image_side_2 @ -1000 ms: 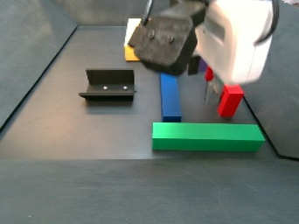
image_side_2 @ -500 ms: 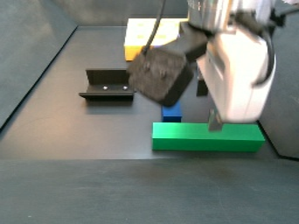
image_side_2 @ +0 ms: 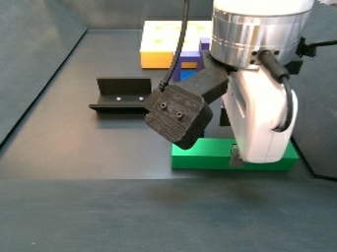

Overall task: Pick up the green object. Move up. Move to above the board. Insert the green object.
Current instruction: Pick up the green object.

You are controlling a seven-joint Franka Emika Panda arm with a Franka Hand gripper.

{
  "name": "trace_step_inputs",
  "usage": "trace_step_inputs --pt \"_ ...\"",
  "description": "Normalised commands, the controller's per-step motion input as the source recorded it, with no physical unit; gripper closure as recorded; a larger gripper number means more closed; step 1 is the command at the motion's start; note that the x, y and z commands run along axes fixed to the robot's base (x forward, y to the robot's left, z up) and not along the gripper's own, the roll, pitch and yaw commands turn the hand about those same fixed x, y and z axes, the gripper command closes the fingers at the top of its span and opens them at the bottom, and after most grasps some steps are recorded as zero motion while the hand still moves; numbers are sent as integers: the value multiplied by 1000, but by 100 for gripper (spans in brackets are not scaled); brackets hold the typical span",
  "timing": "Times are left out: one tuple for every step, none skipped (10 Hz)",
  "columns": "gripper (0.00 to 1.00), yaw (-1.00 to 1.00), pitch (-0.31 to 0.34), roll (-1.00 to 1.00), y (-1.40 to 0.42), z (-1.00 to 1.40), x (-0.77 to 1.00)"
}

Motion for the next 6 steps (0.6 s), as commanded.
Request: trace_step_inputs --pt "0 26 -254 -300 11 -323 -23" --pt "0 31 -269 -337 80 -263 -51" --pt "0 0 -257 -320 29 -174 -80" --pt "0 0 -256 -364 26 -71 -91" --pt "0 0 -269 -374 57 -91 -120" --pt "0 0 -206 -200 0 -77 -69"
